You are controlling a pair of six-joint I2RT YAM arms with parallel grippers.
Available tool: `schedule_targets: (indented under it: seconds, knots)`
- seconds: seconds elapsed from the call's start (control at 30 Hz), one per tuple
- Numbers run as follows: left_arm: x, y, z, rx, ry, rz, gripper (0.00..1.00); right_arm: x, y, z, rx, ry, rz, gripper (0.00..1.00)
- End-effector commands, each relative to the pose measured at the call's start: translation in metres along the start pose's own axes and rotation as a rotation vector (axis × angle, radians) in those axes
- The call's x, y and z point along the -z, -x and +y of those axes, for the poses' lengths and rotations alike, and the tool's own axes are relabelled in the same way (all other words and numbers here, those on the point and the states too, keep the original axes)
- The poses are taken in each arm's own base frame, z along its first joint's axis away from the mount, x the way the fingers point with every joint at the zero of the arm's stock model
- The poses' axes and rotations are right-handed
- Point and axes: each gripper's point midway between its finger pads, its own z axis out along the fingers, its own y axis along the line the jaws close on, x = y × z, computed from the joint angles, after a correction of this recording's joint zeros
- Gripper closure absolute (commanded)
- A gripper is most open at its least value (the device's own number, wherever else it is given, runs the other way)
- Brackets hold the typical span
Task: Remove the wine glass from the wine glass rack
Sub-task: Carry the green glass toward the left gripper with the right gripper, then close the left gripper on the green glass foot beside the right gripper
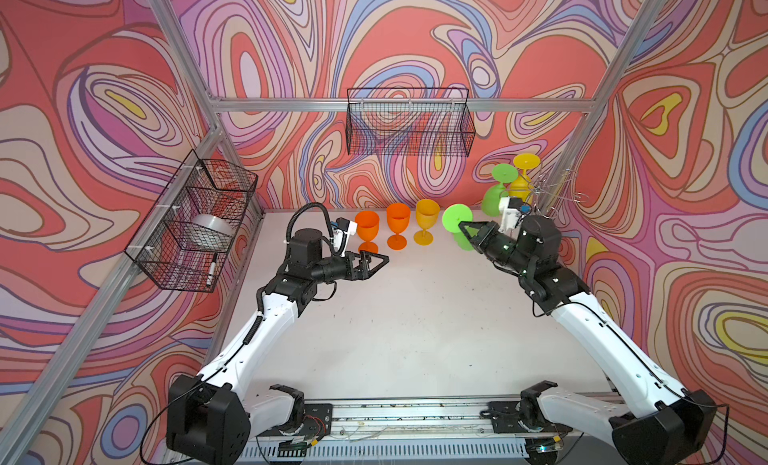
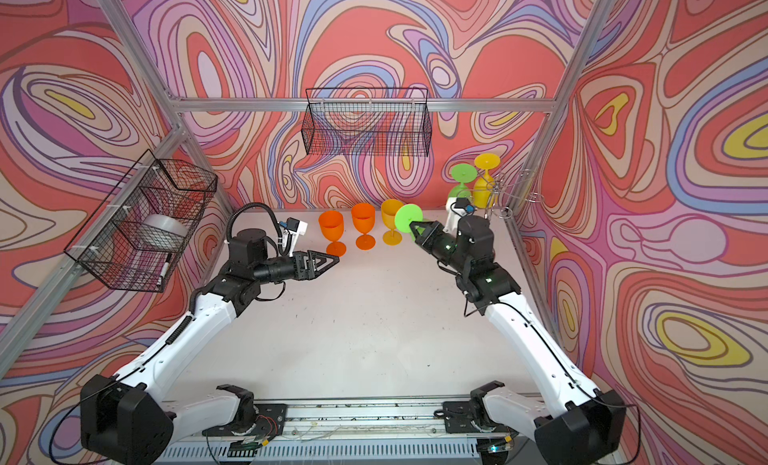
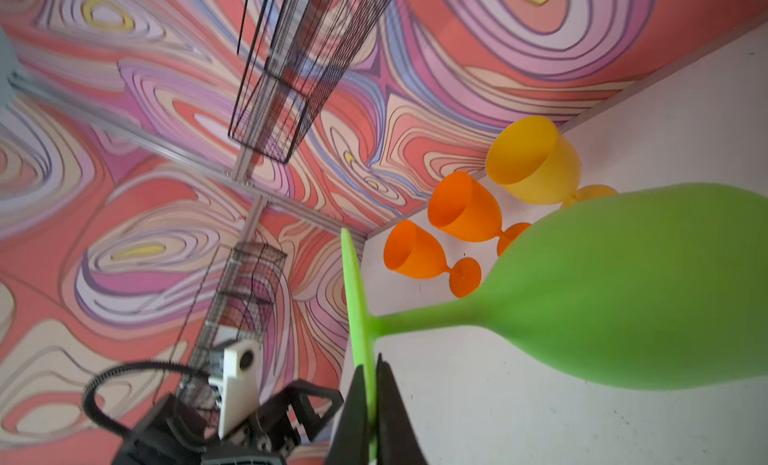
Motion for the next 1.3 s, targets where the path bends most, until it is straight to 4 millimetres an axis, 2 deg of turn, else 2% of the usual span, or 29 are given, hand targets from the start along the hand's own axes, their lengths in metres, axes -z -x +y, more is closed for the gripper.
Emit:
schedule_targets:
  seconds: [0.0,0.17,0.43,0.63,0.8,1.07,1.27]
  knots:
    - [0.005,0.014,-0.007,0.048,0.036,-0.029,0.07,0.001,-0.019,0.027,0.288,0.084,0.012,1.00]
    - [0.017,0.021,0.006,0.175,0.202,-0.026,0.07,-0.006,-0.067,0.041,0.603,0.121,0.093,1.00]
    - [0.038,0.021,-0.003,0.442,0.273,-0.057,0.15,-0.011,-0.125,0.040,1.128,0.131,0.038,1.00]
    - [0.047,0.012,-0.013,0.618,0.268,-0.068,0.21,-0.018,-0.135,0.039,1.403,0.129,-0.087,1.00]
    - [0.046,0.010,-0.021,0.741,0.266,-0.067,0.25,-0.026,-0.137,0.044,1.541,0.102,-0.142,1.00]
    - [0.029,0.004,-0.032,0.869,0.246,-0.051,0.35,-0.037,-0.149,0.052,1.653,0.089,-0.134,1.00]
    - [0.016,-0.009,-0.024,0.950,0.254,-0.038,0.46,-0.042,-0.147,0.056,1.673,0.083,-0.139,1.00]
